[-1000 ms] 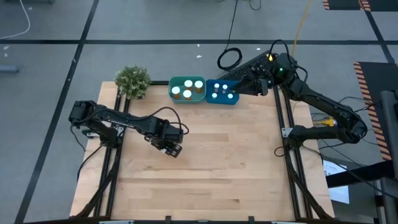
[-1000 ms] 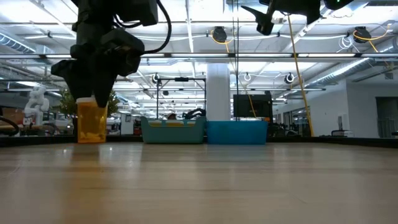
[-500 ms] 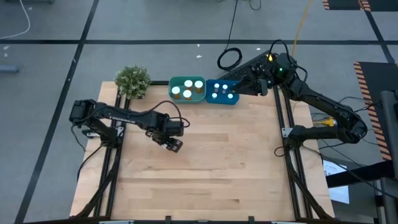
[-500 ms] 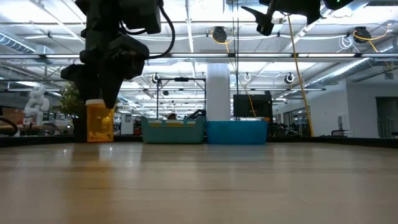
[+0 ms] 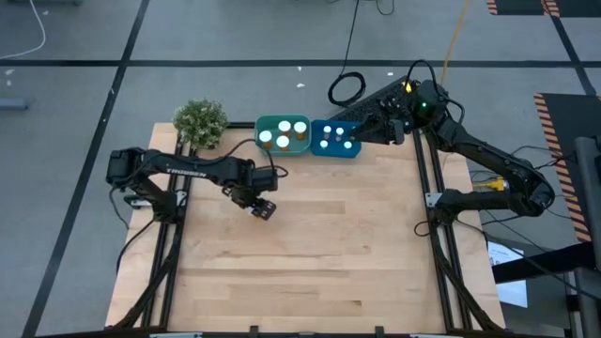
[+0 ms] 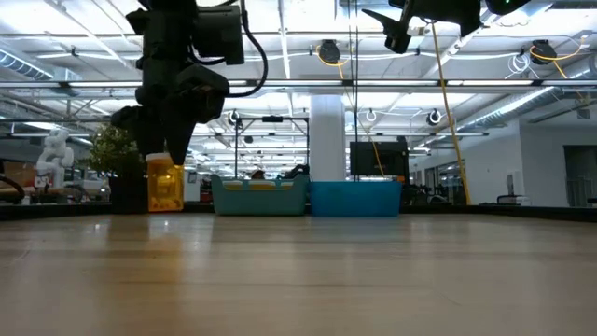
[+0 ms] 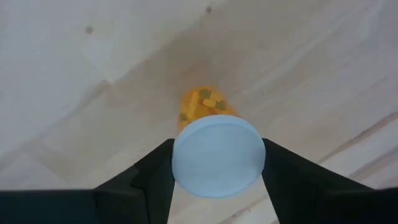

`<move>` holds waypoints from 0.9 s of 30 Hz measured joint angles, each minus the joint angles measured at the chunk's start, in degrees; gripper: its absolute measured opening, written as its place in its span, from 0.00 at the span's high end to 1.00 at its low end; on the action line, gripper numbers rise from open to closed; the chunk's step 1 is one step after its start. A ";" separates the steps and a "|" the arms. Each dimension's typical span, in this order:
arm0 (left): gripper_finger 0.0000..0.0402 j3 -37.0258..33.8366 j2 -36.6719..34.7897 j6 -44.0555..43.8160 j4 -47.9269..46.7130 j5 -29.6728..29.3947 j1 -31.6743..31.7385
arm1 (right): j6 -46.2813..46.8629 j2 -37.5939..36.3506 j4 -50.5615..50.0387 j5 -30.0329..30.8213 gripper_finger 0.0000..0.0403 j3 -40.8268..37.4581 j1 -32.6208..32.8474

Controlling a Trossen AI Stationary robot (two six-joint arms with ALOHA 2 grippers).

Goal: Pick and place medicine bottles into bin by pill shape (circle, oval)
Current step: Put the large orange capsule bottle into the green bin

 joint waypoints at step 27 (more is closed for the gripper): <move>0.49 25.44 0.07 29.70 -7.74 -3.69 21.44 | -1.68 0.02 -3.01 3.30 0.21 0.00 -0.02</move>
